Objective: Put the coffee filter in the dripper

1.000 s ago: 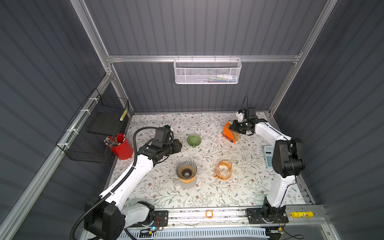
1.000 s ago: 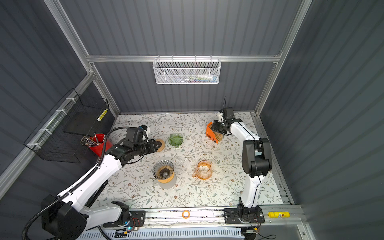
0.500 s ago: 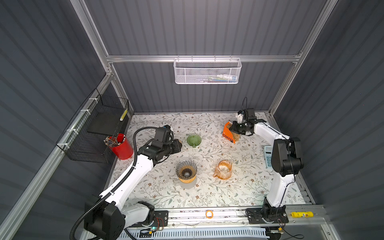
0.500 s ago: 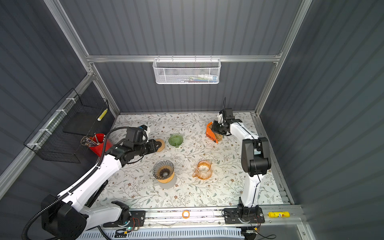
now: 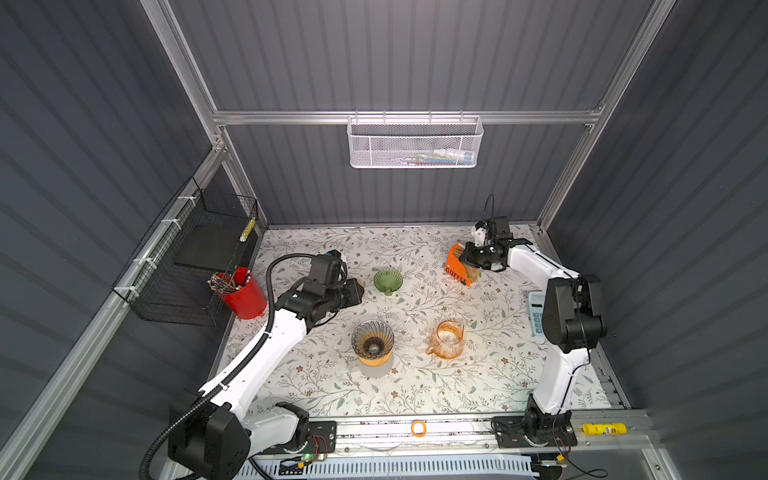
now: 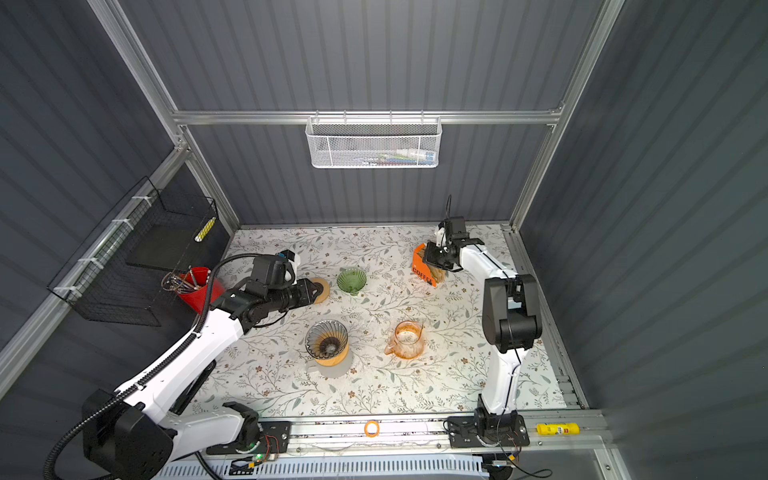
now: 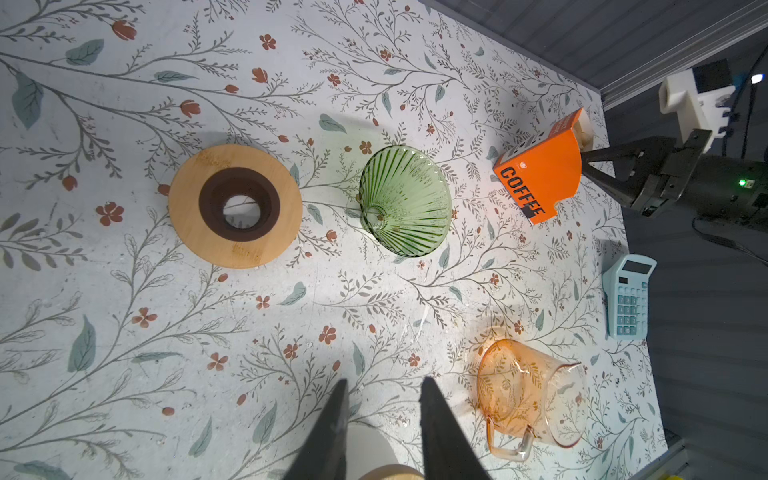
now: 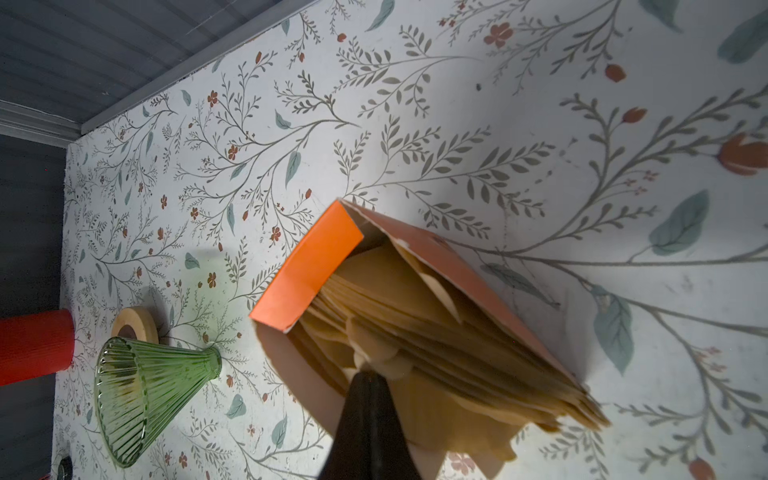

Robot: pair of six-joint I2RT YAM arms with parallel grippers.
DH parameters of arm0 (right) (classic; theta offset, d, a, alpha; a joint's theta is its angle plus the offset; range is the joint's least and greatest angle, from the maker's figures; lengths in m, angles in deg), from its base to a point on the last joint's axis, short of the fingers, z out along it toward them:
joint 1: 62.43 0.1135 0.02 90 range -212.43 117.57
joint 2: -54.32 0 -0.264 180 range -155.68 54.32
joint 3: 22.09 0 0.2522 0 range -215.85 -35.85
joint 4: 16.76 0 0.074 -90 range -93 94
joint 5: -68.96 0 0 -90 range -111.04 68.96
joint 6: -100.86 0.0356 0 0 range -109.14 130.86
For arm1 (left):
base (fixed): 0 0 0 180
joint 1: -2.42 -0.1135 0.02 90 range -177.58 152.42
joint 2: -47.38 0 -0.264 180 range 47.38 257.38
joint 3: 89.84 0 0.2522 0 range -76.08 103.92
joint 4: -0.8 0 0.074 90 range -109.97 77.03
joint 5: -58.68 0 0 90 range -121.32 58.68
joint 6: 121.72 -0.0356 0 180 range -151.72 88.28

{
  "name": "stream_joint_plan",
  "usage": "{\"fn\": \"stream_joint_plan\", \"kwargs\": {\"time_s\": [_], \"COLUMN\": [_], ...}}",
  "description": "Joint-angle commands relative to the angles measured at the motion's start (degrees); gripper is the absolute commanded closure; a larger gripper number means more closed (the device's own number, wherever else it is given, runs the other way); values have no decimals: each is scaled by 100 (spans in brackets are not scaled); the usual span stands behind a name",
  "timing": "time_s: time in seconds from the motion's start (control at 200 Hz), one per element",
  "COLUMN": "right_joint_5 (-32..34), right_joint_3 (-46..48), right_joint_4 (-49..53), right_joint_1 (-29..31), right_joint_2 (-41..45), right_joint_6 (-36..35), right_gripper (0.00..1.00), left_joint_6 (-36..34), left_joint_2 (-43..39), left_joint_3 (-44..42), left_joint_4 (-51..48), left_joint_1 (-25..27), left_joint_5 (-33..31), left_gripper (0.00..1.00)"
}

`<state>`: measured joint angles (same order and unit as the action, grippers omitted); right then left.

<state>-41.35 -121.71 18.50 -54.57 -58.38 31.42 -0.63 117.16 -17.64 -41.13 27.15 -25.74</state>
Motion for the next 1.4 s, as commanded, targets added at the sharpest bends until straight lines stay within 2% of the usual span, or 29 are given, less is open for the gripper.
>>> {"fn": "stream_joint_plan", "kwargs": {"time_s": [0.0, 0.11, 0.625, 0.675, 0.736, 0.836, 1.396], "right_joint_5": [54, 293, 290, 277, 260, 196, 176], "right_joint_3": [-37, -3, 246, 239, 215, 134, -193], "right_joint_4": [214, 248, 216, 215, 206, 206, 214], "right_joint_1": [-21, -21, -21, -21, -21, -12, 15], "right_joint_2": [158, 246, 548, 518, 473, 373, 47], "right_joint_6": [-52, -78, -52, -61, -57, -52, -10], "right_gripper": [100, 100, 100, 90, 84, 80, 82], "left_joint_6": [-22, -24, 5, 3, 3, 11, -4], "left_joint_2": [2, 3, -96, -112, -121, -116, 27], "left_joint_3": [-68, -64, -126, -128, -130, -129, -97], "left_joint_4": [39, 63, 66, 57, 59, 48, 75], "left_joint_1": [14, 10, 14, 14, 14, 14, 14], "left_joint_5": [46, 57, 83, 83, 74, 66, 74], "left_gripper": [69, 69, 69, 69, 69, 69, 69]}}
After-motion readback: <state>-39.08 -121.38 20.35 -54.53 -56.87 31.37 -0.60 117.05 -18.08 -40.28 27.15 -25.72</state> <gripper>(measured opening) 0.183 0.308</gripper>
